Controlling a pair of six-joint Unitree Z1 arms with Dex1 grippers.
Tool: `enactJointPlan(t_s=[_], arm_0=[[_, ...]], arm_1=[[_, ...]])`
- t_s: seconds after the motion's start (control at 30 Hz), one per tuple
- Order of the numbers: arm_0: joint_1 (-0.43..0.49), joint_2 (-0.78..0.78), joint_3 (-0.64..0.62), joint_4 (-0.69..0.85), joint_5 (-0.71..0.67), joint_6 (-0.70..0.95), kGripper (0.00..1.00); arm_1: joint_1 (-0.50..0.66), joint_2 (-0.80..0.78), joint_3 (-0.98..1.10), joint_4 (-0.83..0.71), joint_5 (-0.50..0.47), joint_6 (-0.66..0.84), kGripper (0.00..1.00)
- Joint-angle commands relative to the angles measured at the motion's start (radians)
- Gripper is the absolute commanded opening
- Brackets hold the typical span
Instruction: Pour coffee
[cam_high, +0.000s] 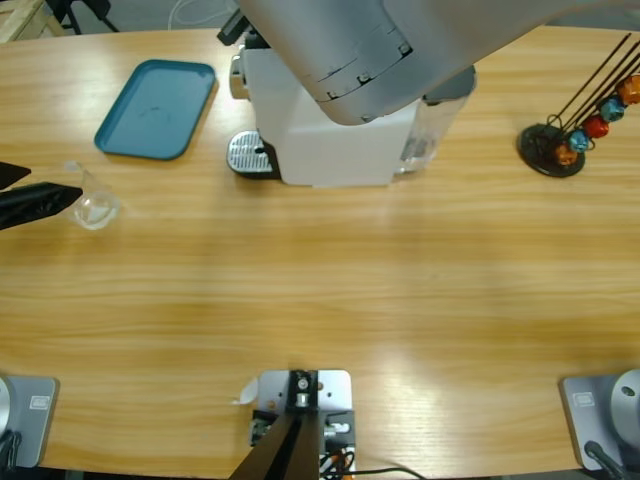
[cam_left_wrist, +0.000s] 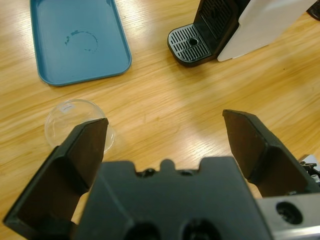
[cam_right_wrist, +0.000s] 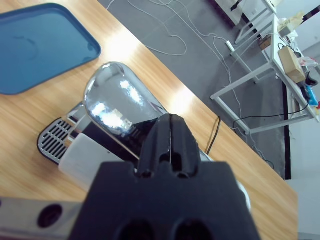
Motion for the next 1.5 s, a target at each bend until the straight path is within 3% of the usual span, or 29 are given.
enactJointPlan(t_s=[0.03,1.1,1.33,1.37,1.4,1.5], arm_0=[[-0.003,0.025,0.017,-0.007,-0.017,0.003,1.000],[-0.003,0.045,0.012,-0.004,-0.018,0.003,1.000],[-0.003,0.064,0.015,-0.009,-0.008,0.005,1.000],[-0.003,0.059,0.015,-0.009,-0.002,0.006,1.000],[-0.003,0.051,0.016,-0.008,0.007,0.006,1.000],[-0.003,0.032,0.015,-0.008,0.026,0.006,1.000]], arm_1=[[0.029,0.172,0.106,-0.024,0.060,0.033,0.000],[0.029,0.207,0.211,-0.147,0.102,0.104,0.000],[-0.001,0.023,0.200,-0.083,0.101,0.096,0.000],[-0.002,-0.010,0.198,-0.059,0.098,0.089,0.026],[-0.002,-0.042,0.193,-0.027,0.098,0.080,0.246],[-0.003,-0.146,0.160,0.093,0.117,0.082,0.509]])
